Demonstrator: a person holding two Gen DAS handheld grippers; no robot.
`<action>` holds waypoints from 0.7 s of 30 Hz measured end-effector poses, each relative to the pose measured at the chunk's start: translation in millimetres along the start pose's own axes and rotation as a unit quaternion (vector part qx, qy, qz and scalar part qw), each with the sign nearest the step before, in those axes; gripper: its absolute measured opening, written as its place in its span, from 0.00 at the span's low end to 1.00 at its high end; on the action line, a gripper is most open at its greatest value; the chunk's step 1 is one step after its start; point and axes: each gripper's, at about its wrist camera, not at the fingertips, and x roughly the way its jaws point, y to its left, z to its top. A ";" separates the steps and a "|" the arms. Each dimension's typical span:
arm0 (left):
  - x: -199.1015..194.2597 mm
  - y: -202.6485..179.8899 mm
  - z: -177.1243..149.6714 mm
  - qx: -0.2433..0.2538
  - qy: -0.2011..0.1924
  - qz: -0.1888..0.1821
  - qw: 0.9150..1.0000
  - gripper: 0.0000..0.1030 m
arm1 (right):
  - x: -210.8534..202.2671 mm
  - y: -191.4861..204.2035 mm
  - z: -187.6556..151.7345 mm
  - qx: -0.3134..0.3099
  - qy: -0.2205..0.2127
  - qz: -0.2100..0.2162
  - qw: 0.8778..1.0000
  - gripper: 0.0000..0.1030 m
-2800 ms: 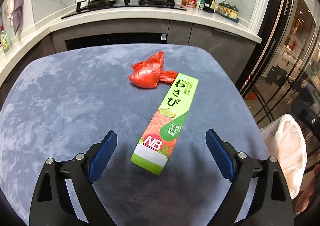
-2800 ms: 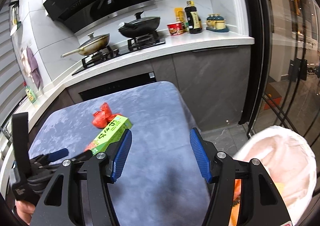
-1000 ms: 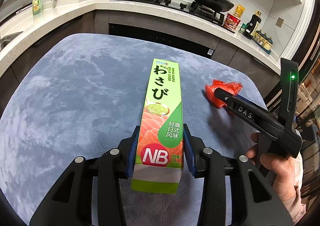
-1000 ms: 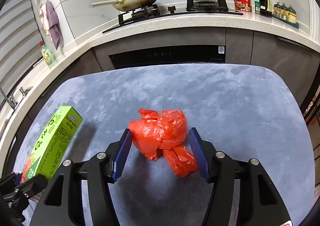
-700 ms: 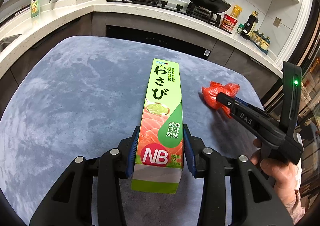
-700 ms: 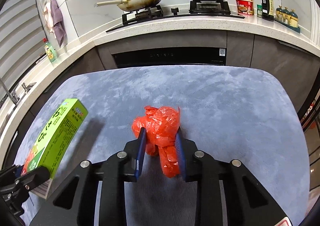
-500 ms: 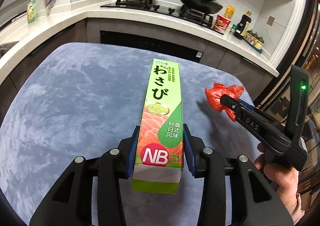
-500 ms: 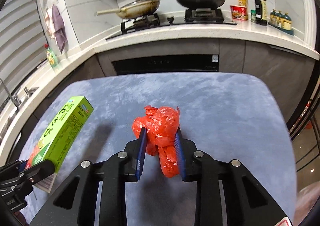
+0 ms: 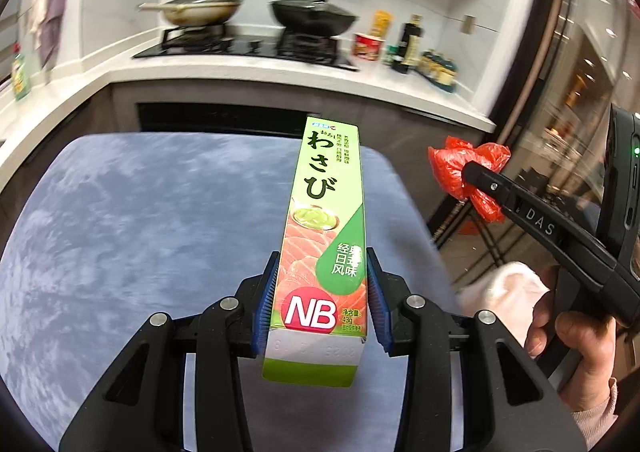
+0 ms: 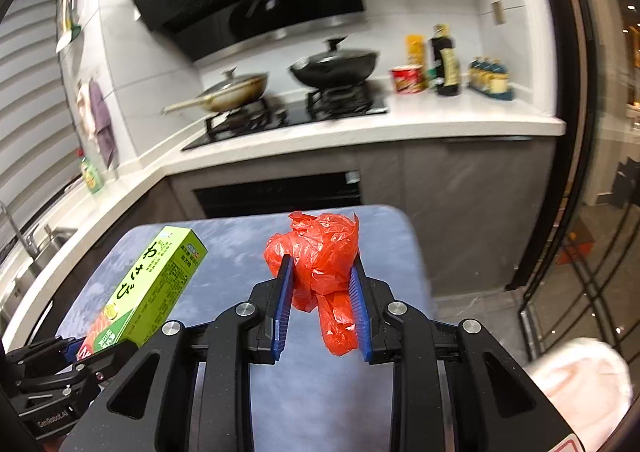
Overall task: Collect trash
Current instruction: 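Carry the wasabi box and red bag over the bin and open both grippers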
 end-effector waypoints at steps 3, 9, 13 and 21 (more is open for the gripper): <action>-5.1 -30.1 -2.4 0.017 -0.001 -0.017 1.000 0.37 | -27.9 -28.3 -0.6 0.012 -0.014 -0.021 1.000 0.25; -11.2 -97.2 -14.9 0.054 0.004 -0.055 0.997 0.37 | -76.9 -87.0 -12.4 0.038 -0.026 -0.065 0.997 0.25; -11.0 -132.9 -25.1 0.072 0.013 -0.075 0.994 0.37 | -104.0 -118.6 -26.3 0.050 -0.027 -0.092 0.994 0.25; -4.7 -193.0 -51.7 0.112 0.037 -0.105 0.987 0.37 | -141.5 -173.1 -63.1 0.081 -0.015 -0.134 0.988 0.25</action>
